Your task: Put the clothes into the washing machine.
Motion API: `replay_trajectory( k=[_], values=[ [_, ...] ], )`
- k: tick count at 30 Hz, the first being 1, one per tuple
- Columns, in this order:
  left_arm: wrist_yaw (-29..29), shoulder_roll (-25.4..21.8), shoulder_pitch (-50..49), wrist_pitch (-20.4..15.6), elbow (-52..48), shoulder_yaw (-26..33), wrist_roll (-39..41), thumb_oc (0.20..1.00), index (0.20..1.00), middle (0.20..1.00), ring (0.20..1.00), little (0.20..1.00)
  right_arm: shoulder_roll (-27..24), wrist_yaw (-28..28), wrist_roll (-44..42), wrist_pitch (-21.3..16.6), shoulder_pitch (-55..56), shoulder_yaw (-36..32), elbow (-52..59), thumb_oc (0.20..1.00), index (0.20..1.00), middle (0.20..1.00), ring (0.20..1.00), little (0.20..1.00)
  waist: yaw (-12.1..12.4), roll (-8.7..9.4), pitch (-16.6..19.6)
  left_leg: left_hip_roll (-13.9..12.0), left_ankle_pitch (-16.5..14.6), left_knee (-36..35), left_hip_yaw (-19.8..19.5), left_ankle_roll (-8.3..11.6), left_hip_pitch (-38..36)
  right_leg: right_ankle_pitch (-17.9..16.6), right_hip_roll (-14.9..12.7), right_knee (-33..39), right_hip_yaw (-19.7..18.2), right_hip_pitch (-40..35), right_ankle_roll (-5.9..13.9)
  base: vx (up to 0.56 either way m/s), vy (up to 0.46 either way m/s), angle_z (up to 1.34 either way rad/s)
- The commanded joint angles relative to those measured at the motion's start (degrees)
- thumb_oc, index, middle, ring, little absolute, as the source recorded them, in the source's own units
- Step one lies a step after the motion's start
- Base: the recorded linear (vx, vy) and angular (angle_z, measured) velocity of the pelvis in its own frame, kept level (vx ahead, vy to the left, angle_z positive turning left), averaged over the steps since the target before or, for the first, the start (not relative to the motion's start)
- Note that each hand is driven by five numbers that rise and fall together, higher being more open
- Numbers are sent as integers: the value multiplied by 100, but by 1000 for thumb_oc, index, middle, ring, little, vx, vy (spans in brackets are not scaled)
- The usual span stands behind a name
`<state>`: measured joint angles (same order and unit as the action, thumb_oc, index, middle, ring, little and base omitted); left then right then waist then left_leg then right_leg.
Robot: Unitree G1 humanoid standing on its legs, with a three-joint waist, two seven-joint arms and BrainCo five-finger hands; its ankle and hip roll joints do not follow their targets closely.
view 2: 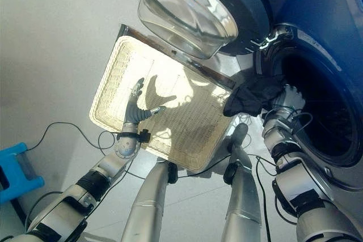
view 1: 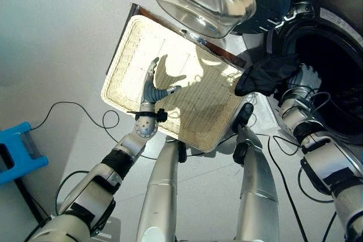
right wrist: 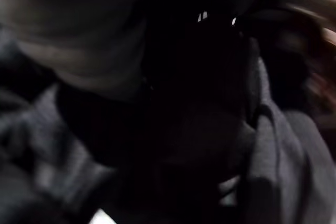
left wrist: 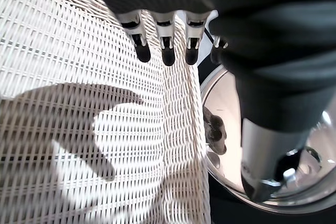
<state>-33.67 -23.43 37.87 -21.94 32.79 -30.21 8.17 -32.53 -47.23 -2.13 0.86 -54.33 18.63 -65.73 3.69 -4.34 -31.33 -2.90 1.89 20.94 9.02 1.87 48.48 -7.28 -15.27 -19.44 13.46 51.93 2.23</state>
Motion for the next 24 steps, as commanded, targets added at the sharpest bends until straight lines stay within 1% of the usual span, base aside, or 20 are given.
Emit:
replay_trajectory(
  k=[1, 2, 3, 4, 5, 6, 8, 9, 10, 11, 13, 15, 16, 17, 18, 19, 21, 22, 24],
  values=[
    [9, 140, -199, -304, -266, 306, 130, 1000, 1000, 1000, 1000, 1000, -334, 15, -1546, -757, 174, -300, 119, 200, 200, 200, 200, 200, -180, -386, 154, 69, -285, -211, 424, 205, -213, 525, 211, -571, 204, -71, 580, 22, 81, -18],
    [21, 141, -229, -297, -253, 352, 142, 1000, 1000, 1000, 1000, 1000, -245, 288, -2421, -1127, 333, -613, 169, 200, 200, 200, 200, 200, -204, -356, 154, 53, -309, -215, 441, 203, -282, 564, 233, -583, 189, -134, 569, 24, 66, -12],
    [28, 131, -234, -288, -241, 384, 154, 1000, 1000, 1000, 1000, 1000, -179, 457, -2842, -1263, 414, -832, 215, 200, 200, 200, 200, 200, -224, -334, 154, 48, -326, -210, 446, 201, -315, 582, 248, -589, 184, -166, 563, 23, 49, -11],
    [34, 124, -234, -284, -234, 388, 159, 1000, 1000, 1000, 1000, 1000, -160, 526, -2894, -1275, 432, -903, 211, 200, 200, 200, 200, 200, -226, -326, 154, 45, -331, -210, 450, 200, -332, 588, 251, -592, 182, -182, 561, 22, 29, -10],
    [65, 85, -212, -258, -219, 403, 179, 1000, 1000, 1000, 1000, 1000, -113, 764, -3525, -1467, 468, -1121, 196, 200, 200, 200, 200, 200, -231, -303, 154, 32, -341, -215, 464, 192, -391, 606, 256, -604, 187, -241, 552, 17, 15, -11],
    [75, 76, -200, -252, -211, 409, 189, 1000, 1000, 1000, 1000, 1000, -106, 817, -3575, -1460, 468, -1170, 196, 200, 200, 200, 200, 200, -232, -299, 154, 33, -345, -212, 464, 192, -400, 610, 257, -606, 187, -249, 550, 19, 15, -14],
    [123, -2, -145, -228, -170, 395, 297, 1000, 1000, 1000, 1000, 1000, -97, 1130, -4395, -1592, 457, -1419, 175, 200, 200, 200, 200, 200, -229, -274, 154, 26, -359, -203, 473, 187, -461, 620, 251, -621, 205, -315, 540, 12, 3, -9],
    [125, -9, -138, -220, -169, 391, 310, 1000, 1000, 1000, 1000, 1000, -107, 1171, -4491, -1607, 446, -1449, 158, 200, 200, 200, 200, 200, -227, -271, 154, 26, -361, -202, 472, 187, -468, 622, 251, -621, 206, -324, 538, 10, -2, -6],
    [130, -28, -116, -197, -160, 381, 346, 1000, 1000, 1000, 1000, 1000, -130, 1293, -4809, -1655, 413, -1519, 127, 200, 200, 200, 200, 200, -222, -264, 154, 26, -365, -201, 470, 187, -483, 626, 250, -623, 212, -344, 534, 12, -13, -6],
    [157, -65, -87, -169, -131, 366, 406, 1000, 1000, 1000, 1000, 1000, -140, 1479, -5379, -1797, 370, -1658, 90, 200, 200, 200, 200, 200, -209, -253, 154, 27, -380, -194, 458, 186, -511, 641, 249, -646, 223, -373, 528, 14, -19, -8],
    [168, -97, -83, -131, -127, 347, 441, 1000, 1000, 1000, 1000, 1000, -137, 1584, -5791, -1866, 334, -1788, 126, 200, 200, 200, 200, 200, -202, -243, 154, 35, -392, -182, 440, 190, -527, 657, 253, -676, 228, -392, 525, 12, -26, -5],
    [193, -135, -64, -110, -88, 319, 484, 1000, 1000, 1000, 1000, 1000, -153, 1812, -6505, -1953, 243, -1957, 86, 200, 200, 200, 200, 200, -184, -229, 154, 59, -394, -198, 420, 189, -559, 659, 264, -664, 244, -436, 518, 9, -35, -2],
    [194, -132, -58, -98, -83, 315, 485, 1000, 1000, 1000, 1000, 1000, -167, 1872, -6634, -1944, 214, -1997, 68, 200, 200, 200, 200, 200, -181, -226, 154, 61, -394, -207, 418, 191, -572, 661, 267, -660, 248, -449, 519, 7, -32, -1],
    [201, -135, -42, -93, -53, 299, 501, 1000, 1000, 1000, 1000, 1000, -198, 2039, -7093, -1997, 140, -2068, -1, 200, 200, 200, 200, 200, -168, -224, 154, 65, -394, -226, 412, 192, -605, 663, 266, -651, 258, -483, 518, 0, 0, 0],
    [201, -135, -42, -93, -53, 299, 501, 1000, 1000, 1000, 1000, 1000, -198, 2039, -7093, -1997, 140, -2068, -1, 200, 200, 200, 200, 200, -168, -224, 154, 65, -394, -226, 412, 192, -605, 663, 266, -651, 258, -483, 518, 9, -30, 0],
    [201, -141, -28, -73, -50, 273, 521, 1000, 1000, 1000, 1000, 1000, -221, 2254, -7712, -2085, 23, -2171, -13, 200, 200, 200, 200, 200, -154, -227, 154, 75, -396, -240, 395, 193, -632, 672, 271, -662, 269, -506, 518, 0, 0, 0],
    [207, -142, 0, -61, -29, 242, 531, 1000, 1000, 1000, 1000, 1000, -215, 2366, -8081, -2188, -93, -2235, -8, 200, 200, 200, 200, 200, -142, -227, 154, 82, -395, -244, 384, 198, -651, 686, 271, -664, 280, -537, 515, 0, 0, 0],
    [207, -142, 2, -61, -27, 240, 532, 1000, 1000, 1000, 1000, 1000, -217, 2375, -8089, -2189, -95, -2234, -16, 200, 200, 200, 200, 200, -141, -227, 154, 82, -394, -246, 384, 198, -652, 686, 271, -663, 281, -538, 515, 0, 0, 0],
    [174, -181, 42, 3, -77, 179, 577, 1000, 1000, 1000, 1000, 1000, -207, 2356, -8376, -2342, -214, -2244, 121, 200, 200, 200, 200, 200, -136, -225, 154, 89, -396, -258, 380, 199, -679, 699, 275, -655, 296, -575, 510, 0, 0, 0]
  ],
)
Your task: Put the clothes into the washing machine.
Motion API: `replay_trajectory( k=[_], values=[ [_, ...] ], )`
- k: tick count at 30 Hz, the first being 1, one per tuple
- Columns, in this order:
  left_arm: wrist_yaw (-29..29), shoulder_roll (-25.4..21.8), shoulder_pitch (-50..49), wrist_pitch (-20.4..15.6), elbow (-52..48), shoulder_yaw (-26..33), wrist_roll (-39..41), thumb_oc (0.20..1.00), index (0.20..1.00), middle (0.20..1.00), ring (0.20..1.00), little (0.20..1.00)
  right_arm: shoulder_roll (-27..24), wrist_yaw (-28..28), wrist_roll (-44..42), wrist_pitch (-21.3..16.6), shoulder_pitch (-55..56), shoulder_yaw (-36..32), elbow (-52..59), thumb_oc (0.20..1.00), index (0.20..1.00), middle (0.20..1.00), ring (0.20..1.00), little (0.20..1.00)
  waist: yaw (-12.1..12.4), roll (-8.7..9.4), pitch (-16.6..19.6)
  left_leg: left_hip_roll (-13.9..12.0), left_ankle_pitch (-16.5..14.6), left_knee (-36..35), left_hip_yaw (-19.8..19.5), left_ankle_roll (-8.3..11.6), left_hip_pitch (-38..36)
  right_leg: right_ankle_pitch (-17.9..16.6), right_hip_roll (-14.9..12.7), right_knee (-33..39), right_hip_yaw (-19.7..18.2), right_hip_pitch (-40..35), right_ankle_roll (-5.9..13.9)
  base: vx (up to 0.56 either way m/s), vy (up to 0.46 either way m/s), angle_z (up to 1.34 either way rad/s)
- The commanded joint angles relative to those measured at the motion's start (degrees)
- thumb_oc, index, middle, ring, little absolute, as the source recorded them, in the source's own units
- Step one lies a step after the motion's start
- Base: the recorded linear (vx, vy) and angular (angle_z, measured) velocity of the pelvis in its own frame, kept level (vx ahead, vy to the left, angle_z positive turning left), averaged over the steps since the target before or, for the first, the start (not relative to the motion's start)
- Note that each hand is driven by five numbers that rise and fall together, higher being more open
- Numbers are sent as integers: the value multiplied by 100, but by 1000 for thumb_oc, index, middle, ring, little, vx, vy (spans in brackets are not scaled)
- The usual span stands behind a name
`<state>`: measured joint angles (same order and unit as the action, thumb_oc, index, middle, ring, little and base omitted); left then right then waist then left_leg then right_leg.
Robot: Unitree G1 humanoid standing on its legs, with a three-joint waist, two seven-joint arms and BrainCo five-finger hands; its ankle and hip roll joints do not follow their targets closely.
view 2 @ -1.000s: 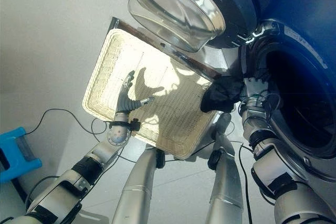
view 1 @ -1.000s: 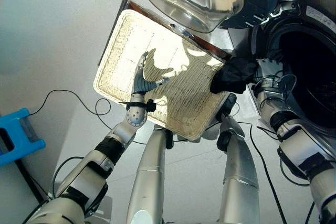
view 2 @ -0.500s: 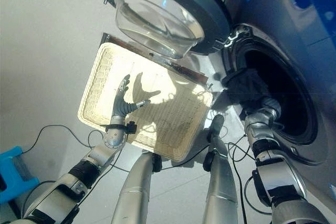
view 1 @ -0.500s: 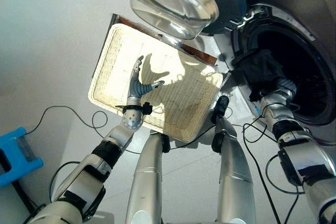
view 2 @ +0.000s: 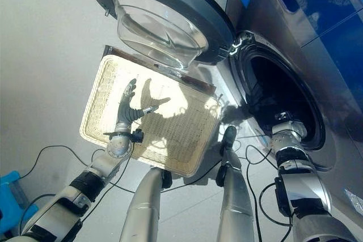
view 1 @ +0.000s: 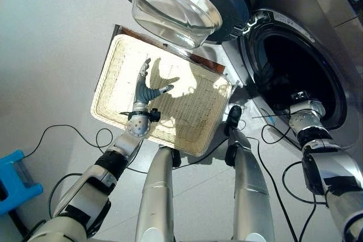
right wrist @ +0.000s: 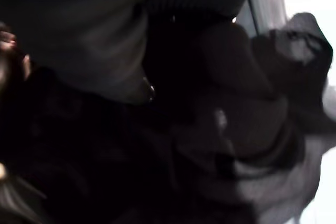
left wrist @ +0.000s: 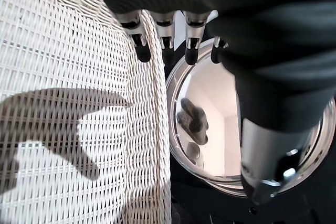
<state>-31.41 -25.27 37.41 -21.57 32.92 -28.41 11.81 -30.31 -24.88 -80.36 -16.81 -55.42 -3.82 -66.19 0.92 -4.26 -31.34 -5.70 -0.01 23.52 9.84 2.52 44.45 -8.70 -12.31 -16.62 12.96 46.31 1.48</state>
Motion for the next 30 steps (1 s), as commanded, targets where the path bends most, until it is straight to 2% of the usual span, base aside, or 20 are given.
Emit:
replay_trajectory(
  k=[1, 4, 7, 8, 9, 10, 11, 12, 14, 15, 17, 18, 21, 22, 23, 24, 27, 28, 29, 30],
  values=[
    [-98, -1, 100, 22, -118, -34, 235, 1000, 1000, 1000, 1000, 1000, -412, 120, -805, -775, -206, -9, 325, 200, 200, 200, 200, 200, 139, -227, 155, 368, -204, -513, 283, 135, -289, 851, -21, -963, 354, -25, 581, 0, 0, 0],
    [-96, -49, 100, 52, -151, -63, 290, 1000, 1000, 1000, 1000, 1000, -425, 71, -892, -945, -305, -8, 482, 200, 200, 200, 200, 200, 140, -221, 155, 376, -205, -515, 274, 141, -307, 860, -16, -956, 362, -53, 572, 0, 0, 0],
    [-77, -103, 67, 60, -181, -103, 351, 1000, 1000, 1000, 1000, 1000, -477, -45, -999, -1433, -533, 12, 712, 200, 200, 200, 200, 200, 143, -230, 155, 371, -195, -546, 270, 153, -354, 874, -3, -956, 370, -90, 564, 0, 0, 0],
    [-89, -104, 40, 66, -195, -122, 366, 1000, 1000, 1000, 1000, 1000, -495, -294, -816, -1730, -629, 57, 796, 200, 200, 200, 200, 200, 147, -233, 155, 368, -195, -550, 262, 153, -369, 884, 1, -969, 372, -101, 556, 0, 0, 0],
    [-89, -104, 40, 66, -195, -122, 366, 1000, 1000, 1000, 1000, 1000, -495, -294, -816, -1730, -629, 57, 796, 200, 200, 200, 200, 200, 147, -233, 155, 368, -195, -550, 262, 153, -369, 884, 1, -969, 372, -101, 556, 0, 0, 0],
    [-111, -105, -2, 78, -228, -125, 374, 1000, 1000, 1000, 1000, 1000, -493, -556, -637, -2060, -707, 117, 955, 200, 200, 200, 200, 200, 145, -237, 155, 362, -192, -556, 262, 155, -379, 890, 5, -970, 371, -108, 552, 0, 0, 0],
    [-121, -102, -16, 77, -231, -125, 374, 1000, 1000, 1000, 1000, 1000, -489, -630, -594, -2164, -725, 128, 1003, 200, 200, 200, 200, 200, 142, -239, 155, 360, -192, -557, 265, 156, -380, 894, 6, -972, 370, -107, 550, 0, 0, 0],
    [-141, -131, -79, 72, -274, -143, 425, 1000, 1000, 1000, 1000, 1000, -534, -1032, -209, -2425, -840, 147, 1124, 200, 200, 200, 200, 200, 139, -252, 155, 362, -188, -568, 265, 157, -391, 903, 20, -971, 363, -115, 546, 0, 0, 0],
    [-152, -139, -112, 71, -296, -149, 439, 1000, 1000, 1000, 1000, 1000, -569, -1318, 14, -2525, -903, 207, 1188, 200, 200, 200, 200, 200, 138, -259, 155, 362, -181, -571, 264, 155, -390, 907, 27, -972, 354, -115, 538, 15, 15, -1],
    [-163, -137, -173, 76, -334, -145, 442, 1000, 1000, 1000, 1000, 1000, -636, -1783, 360, -2628, -983, 268, 1209, 200, 200, 200, 200, 200, 138, -272, 155, 359, -179, -570, 271, 154, -401, 929, 36, -990, 347, -124, 532, 0, 0, 0],
    [-156, -163, -211, 64, -356, -149, 462, 1000, 1000, 1000, 1000, 1000, -733, -2192, 661, -2648, -1048, 301, 1168, 200, 200, 200, 200, 200, 144, -281, 155, 361, -177, -576, 272, 151, -409, 932, 35, -989, 345, -130, 532, 16, 14, 0],
    [-152, -182, -249, 4, -349, -157, 488, 1000, 1000, 1000, 1000, 1000, -843, -2511, 931, -2589, -1111, 351, 1124, 200, 200, 200, 200, 200, 149, -297, 155, 363, -168, -585, 278, 147, -406, 927, 33, -986, 347, -123, 530, 0, 0, 0],
    [-163, -172, -331, -38, -391, -159, 503, 1000, 1000, 1000, 1000, 1000, -954, -2951, 1441, -2362, -1163, 445, 1067, 200, 200, 200, 200, 200, 162, -314, 155, 368, -149, -591, 279, 142, -388, 919, 29, -988, 343, -103, 529, 0, 0, 0],
    [-155, -166, -348, -55, -389, -155, 517, 1000, 1000, 1000, 1000, 1000, -975, -3109, 1659, -2207, -1167, 489, 1039, 238, 238, 238, 238, 238, 165, -321, 155, 373, -142, -595, 274, 139, -387, 918, 31, -991, 337, -98, 527, 27, 34, -3],
    [-129, -155, -361, -73, -384, -144, 543, 1000, 1000, 1000, 1000, 1000, -995, -3331, 2026, -1892, -1172, 547, 994, 1000, 1000, 1000, 1000, 1000, 171, -336, 155, 374, -136, -597, 278, 134, -391, 929, 31, -1010, 326, -92, 524, 21, 31, -3],
    [-123, -147, -360, -76, -378, -142, 546, 1000, 1000, 1000, 1000, 1000, -995, -3362, 2083, -1843, -1172, 564, 980, 1000, 1000, 1000, 1000, 1000, 172, -340, 155, 376, -135, -597, 281, 130, -392, 931, 30, -1013, 325, -90, 522, 22, 38, -3],
    [-79, -94, -323, -85, -349, -161, 539, 1000, 1000, 1000, 1000, 1000, -1068, -3069, 2612, -1197, -1173, 745, 647, 1000, 1000, 1000, 1000, 1000, 206, -374, 155, 380, -133, -592, 298, 109, -383, 949, 4, -1024, 337, -84, 512, 0, 0, 0],
    [-79, -94, -323, -85, -349, -161, 539, 1000, 1000, 1000, 1000, 1000, -1068, -3069, 2612, -1197, -1173, 745, 647, 1000, 1000, 1000, 1000, 1000, 206, -374, 155, 380, -133, -592, 298, 109, -383, 949, 4, -1024, 337, -84, 512, 0, 0, 0],
    [-91, -74, -306, -76, -330, -179, 517, 1000, 1000, 1000, 1000, 1000, -1086, -3162, 3104, -781, -1134, 867, 611, 1000, 1000, 1000, 1000, 1000, 209, -388, 155, 387, -132, -583, 291, 103, -364, 938, -2, -1017, 338, -70, 515, 0, 0, 0],
    [-88, -71, -307, -72, -327, -176, 515, 1000, 1000, 1000, 1000, 1000, -1089, -3175, 3189, -710, -1129, 890, 607, 1000, 1000, 1000, 1000, 1000, 209, -389, 155, 388, -132, -579, 291, 103, -361, 936, -3, -1016, 338, -70, 515, 0, 0, 0]
  ],
)
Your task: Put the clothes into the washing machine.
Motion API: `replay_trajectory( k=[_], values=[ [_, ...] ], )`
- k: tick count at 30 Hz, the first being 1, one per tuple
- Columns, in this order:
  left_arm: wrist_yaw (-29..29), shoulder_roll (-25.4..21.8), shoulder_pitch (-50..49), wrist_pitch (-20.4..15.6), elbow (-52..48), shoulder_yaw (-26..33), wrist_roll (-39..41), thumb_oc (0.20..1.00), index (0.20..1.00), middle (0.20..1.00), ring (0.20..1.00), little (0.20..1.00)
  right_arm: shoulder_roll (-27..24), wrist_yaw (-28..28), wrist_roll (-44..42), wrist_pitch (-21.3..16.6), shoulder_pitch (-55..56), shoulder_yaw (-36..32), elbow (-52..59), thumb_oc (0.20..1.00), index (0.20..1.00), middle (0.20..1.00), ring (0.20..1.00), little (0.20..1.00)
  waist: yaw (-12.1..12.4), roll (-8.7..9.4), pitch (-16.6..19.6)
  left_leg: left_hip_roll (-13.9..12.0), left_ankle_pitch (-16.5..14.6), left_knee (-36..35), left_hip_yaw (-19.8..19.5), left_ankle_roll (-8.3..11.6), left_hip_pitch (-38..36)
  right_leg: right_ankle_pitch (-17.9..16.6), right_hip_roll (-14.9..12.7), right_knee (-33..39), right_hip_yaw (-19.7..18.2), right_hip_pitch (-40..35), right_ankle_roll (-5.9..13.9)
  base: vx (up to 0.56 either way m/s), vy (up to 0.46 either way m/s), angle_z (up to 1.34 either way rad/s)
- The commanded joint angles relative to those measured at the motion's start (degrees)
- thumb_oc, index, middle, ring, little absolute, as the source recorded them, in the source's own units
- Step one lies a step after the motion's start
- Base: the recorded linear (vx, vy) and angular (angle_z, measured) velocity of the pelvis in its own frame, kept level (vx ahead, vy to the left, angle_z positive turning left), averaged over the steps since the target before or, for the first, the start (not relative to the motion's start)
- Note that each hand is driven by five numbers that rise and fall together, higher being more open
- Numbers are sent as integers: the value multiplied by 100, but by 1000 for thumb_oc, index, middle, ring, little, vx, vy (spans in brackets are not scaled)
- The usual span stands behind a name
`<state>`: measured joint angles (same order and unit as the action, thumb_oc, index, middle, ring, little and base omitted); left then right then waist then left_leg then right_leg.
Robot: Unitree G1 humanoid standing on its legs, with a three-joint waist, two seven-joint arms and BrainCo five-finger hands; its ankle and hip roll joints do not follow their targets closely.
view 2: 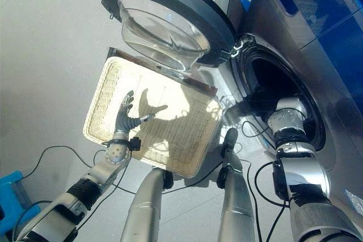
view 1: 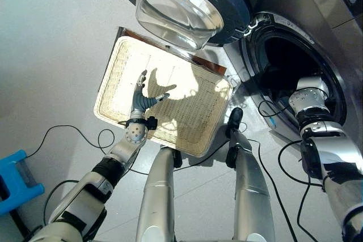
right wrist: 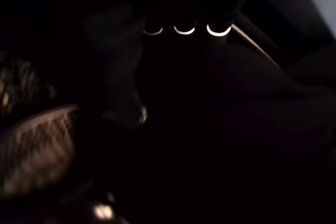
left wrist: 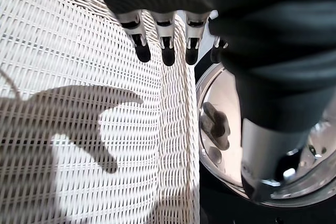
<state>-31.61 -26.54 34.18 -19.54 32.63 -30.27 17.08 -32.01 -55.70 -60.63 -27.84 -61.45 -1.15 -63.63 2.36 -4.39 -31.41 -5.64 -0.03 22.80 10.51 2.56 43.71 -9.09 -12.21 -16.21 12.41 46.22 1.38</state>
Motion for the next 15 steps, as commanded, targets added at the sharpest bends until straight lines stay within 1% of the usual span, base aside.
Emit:
replay_trajectory(
  k=[1, 2, 4, 5, 7, 8, 10, 11, 14, 15],
  values=[
    [-64, 59, 14, -272, -290, 13, -16, 1000, 1000, 1000, 1000, 1000, -928, -112, 1417, 555, -523, 656, 329, 1000, 1000, 1000, 1000, 1000, 65, -375, 161, 383, -132, -499, 222, 100, -283, 977, -15, -1059, 394, -62, 524, 0, 0, 0],
    [-35, 68, 2, -252, -259, 35, -29, 1000, 1000, 1000, 1000, 1000, -978, -267, 1896, 1012, -512, 893, 266, 1000, 1000, 1000, 1000, 1000, 72, -388, 161, 382, -128, -491, 232, 96, -267, 968, -16, -1056, 385, -39, 527, 0, 0, 0],
    [-21, 56, -25, -269, -216, 30, -42, 1000, 1000, 1000, 1000, 1000, -1052, -261, 2418, 1465, -508, 1006, 146, 1000, 1000, 1000, 1000, 1000, 77, -394, 161, 379, -135, -478, 243, 88, -243, 972, -17, -1067, 395, -14, 534, 0, 0, 0],
    [-17, 55, -31, -281, -209, 32, -49, 1000, 1000, 1000, 1000, 1000, -1063, -259, 2471, 1511, -503, 1043, 122, 1000, 1000, 1000, 1000, 1000, 80, -396, 161, 380, -138, -472, 243, 86, -236, 970, -21, -1066, 400, -10, 534, 0, 0, 0],
    [-59, 82, -59, -252, -198, 16, -160, 1000, 1000, 1000, 1000, 1000, -1080, -306, 2651, 1741, -495, 1199, 49, 1000, 1000, 1000, 1000, 1000, 93, -397, 161, 378, -137, -467, 250, 78, -212, 967, -20, -1054, 413, 0, 532, 0, 0, 0],
    [-50, 76, -86, -247, -194, 10, -186, 1000, 1000, 1000, 1000, 1000, -1081, -428, 2875, 1986, -484, 1252, 51, 1000, 1000, 1000, 1000, 1000, 95, -393, 161, 376, -144, -453, 248, 78, -195, 964, -20, -1039, 416, 4, 534, 0, 0, 0],
    [-43, 88, -100, -262, -168, 10, -229, 1000, 1000, 1000, 1000, 1000, -1082, -502, 2913, 2074, -467, 1313, 46, 1000, 1000, 1000, 1000, 1000, 98, -395, 161, 377, -148, -454, 244, 72, -179, 960, -16, -1028, 416, 16, 533, 0, 0, 0],
    [-59, 100, -116, -269, -176, -15, -252, 1000, 1000, 1000, 1000, 1000, -1066, -606, 3160, 2311, -470, 1349, 32, 1000, 1000, 1000, 1000, 1000, 101, -397, 161, 377, -154, -453, 254, 66, -165, 963, -12, -1016, 422, 24, 536, 0, 0, 0],
    [-63, 141, -117, -323, -159, -52, -317, 1000, 1000, 1000, 1000, 1000, -1062, -876, 3617, 2670, -540, 1485, -85, 1000, 1000, 1000, 1000, 1000, 123, -424, 161, 391, -159, -461, 251, 53, -148, 951, -14, -996, 428, 43, 536, 0, 0, 0],
    [-64, 141, -119, -325, -167, -58, -317, 1000, 1000, 1000, 1000, 1000, -1061, -934, 3690, 2724, -543, 1506, -87, 1000, 1000, 1000, 1000, 1000, 125, -429, 161, 393, -161, -459, 247, 53, -145, 952, -16, -998, 426, 46, 538, 0, 0, 0]
  ],
)
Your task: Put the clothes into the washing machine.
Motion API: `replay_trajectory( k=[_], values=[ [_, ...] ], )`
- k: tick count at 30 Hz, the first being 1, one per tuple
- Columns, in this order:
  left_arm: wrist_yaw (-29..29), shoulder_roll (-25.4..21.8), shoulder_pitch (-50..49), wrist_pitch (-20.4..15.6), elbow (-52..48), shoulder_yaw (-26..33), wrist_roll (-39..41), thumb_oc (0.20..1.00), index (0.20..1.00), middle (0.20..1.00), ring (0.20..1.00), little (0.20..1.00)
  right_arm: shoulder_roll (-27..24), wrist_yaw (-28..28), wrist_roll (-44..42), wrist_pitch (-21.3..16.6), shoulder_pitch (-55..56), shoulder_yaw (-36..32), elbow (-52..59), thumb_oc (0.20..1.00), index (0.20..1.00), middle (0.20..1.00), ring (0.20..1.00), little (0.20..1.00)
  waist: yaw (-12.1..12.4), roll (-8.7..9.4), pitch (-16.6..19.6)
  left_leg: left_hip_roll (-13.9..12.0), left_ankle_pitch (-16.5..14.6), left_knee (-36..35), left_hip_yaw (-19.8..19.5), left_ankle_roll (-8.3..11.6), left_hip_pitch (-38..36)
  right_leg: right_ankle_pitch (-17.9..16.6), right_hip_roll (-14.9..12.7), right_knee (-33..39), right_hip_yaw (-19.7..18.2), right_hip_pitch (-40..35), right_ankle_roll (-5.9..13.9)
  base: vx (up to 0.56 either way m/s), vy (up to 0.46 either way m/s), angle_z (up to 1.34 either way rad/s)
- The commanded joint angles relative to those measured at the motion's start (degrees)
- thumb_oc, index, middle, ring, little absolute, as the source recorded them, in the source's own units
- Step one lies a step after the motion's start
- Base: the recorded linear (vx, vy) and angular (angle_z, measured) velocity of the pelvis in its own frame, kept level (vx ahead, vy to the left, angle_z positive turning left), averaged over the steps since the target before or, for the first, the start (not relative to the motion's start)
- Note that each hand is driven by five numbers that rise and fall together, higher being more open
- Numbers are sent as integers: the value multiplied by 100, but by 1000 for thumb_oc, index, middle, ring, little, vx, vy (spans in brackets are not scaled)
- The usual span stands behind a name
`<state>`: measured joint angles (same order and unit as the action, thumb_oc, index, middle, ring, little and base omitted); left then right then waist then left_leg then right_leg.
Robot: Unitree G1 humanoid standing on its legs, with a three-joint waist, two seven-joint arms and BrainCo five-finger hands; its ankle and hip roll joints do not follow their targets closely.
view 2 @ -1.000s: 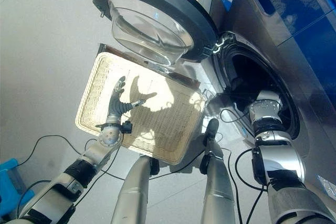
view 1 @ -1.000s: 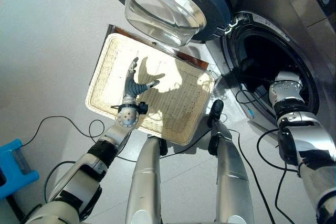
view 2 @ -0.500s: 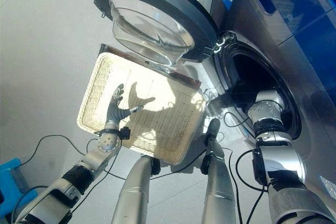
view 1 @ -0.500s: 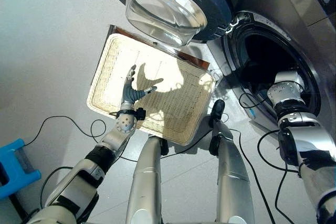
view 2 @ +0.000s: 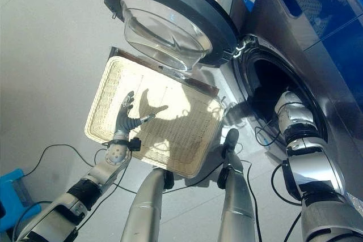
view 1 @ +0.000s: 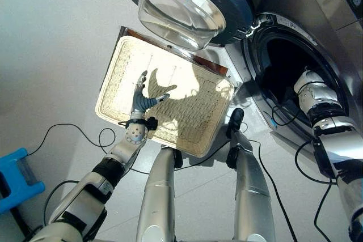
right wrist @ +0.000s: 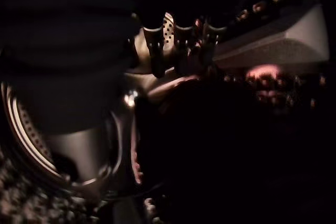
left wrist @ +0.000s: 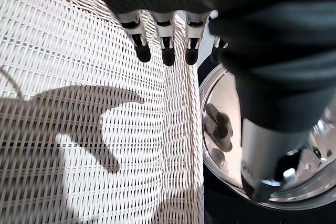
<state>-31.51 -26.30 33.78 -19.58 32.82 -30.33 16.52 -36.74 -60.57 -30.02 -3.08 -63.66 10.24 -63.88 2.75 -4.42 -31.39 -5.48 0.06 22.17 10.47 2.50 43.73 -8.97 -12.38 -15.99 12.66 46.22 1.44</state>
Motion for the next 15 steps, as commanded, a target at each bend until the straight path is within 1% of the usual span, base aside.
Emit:
replay_trajectory(
  k=[1, 2, 4, 5, 6, 7, 8, 10, 12, 15],
  values=[
    [-93, 142, -88, -343, -186, -82, -281, 1000, 1000, 1000, 1000, 1000, -581, -629, 952, 506, -341, 457, -111, 1000, 1000, 1000, 1000, 1000, 95, -444, 159, 382, -172, -391, 243, 52, -137, 941, -1, -1036, 396, 62, 534, 0, 0, 0],
    [-101, 151, -89, -345, -186, -90, -293, 1000, 1000, 1000, 1000, 1000, -577, -671, 990, 523, -343, 479, -130, 1000, 1000, 1000, 1000, 1000, 97, -446, 159, 385, -176, -389, 241, 50, -134, 944, 2, -1041, 395, 65, 535, 0, 0, 0],
    [-109, 167, -88, -366, -183, -111, -316, 1000, 1000, 1000, 1000, 1000, -544, -810, 1378, 780, -329, 535, -190, 1000, 1000, 1000, 1000, 1000, 105, -456, 159, 393, -188, -362, 232, 43, -106, 949, 2, -1059, 396, 87, 537, 0, 0, 0],
    [-109, 167, -88, -366, -183, -111, -316, 1000, 1000, 1000, 1000, 1000, -544, -810, 1378, 780, -329, 535, -190, 1000, 1000, 1000, 1000, 1000, 105, -456, 159, 393, -188, -362, 232, 43, -106, 949, 2, -1059, 396, 87, 537, -15, -22, 4],
    [-113, 188, -73, -381, -186, -142, -336, 1000, 1000, 1000, 1000, 1000, -517, -1031, 2151, 1347, -310, 727, -305, 1000, 1000, 1000, 1000, 1000, 126, -469, 159, 402, -187, -351, 225, 31, -90, 935, -15, -1053, 418, 92, 548, -17, -24, 4],
    [-121, 199, -67, -377, -189, -147, -352, 1000, 1000, 1000, 1000, 1000, -509, -1054, 2274, 1467, -302, 786, -307, 1000, 1000, 1000, 1000, 1000, 127, -467, 159, 403, -188, -352, 223, 30, -88, 932, -16, -1046, 424, 91, 550, -24, -33, 6],
    [-131, 222, -49, -381, -180, -165, -373, 1000, 1000, 1000, 1000, 1000, -488, -1032, 2489, 1728, -299, 913, -341, 1000, 1000, 1000, 1000, 1000, 131, -469, 159, 408, -183, -364, 217, 20, -83, 925, -14, -1032, 432, 93, 550, -16, -21, 4],
    [-130, 289, -8, -407, -126, -182, -426, 1000, 1000, 1000, 1000, 1000, -402, -984, 2847, 1994, -213, 1135, -482, 1000, 1000, 1000, 1000, 1000, 140, -472, 159, 415, -181, -380, 215, 13, -76, 922, -14, -1010, 442, 98, 554, -19, -24, 5],
    [-137, 320, 14, -412, -99, -196, -458, 1000, 1000, 1000, 1000, 1000, -359, -926, 3040, 2062, -183, 1181, -531, 1000, 1000, 1000, 1000, 1000, 143, -471, 159, 421, -181, -392, 208, 14, -79, 924, -16, -991, 453, 86, 556, -8, -10, 2],
    [-181, 411, 66, -408, -19, -222, -518, 1000, 1000, 1000, 1000, 1000, -220, -941, 3492, 1968, -38, 1333, -596, 1000, 1000, 1000, 1000, 1000, 136, -483, 159, 423, -169, -409, 207, 11, -75, 919, -18, -975, 457, 88, 562, 0, 0, 0]
  ],
)
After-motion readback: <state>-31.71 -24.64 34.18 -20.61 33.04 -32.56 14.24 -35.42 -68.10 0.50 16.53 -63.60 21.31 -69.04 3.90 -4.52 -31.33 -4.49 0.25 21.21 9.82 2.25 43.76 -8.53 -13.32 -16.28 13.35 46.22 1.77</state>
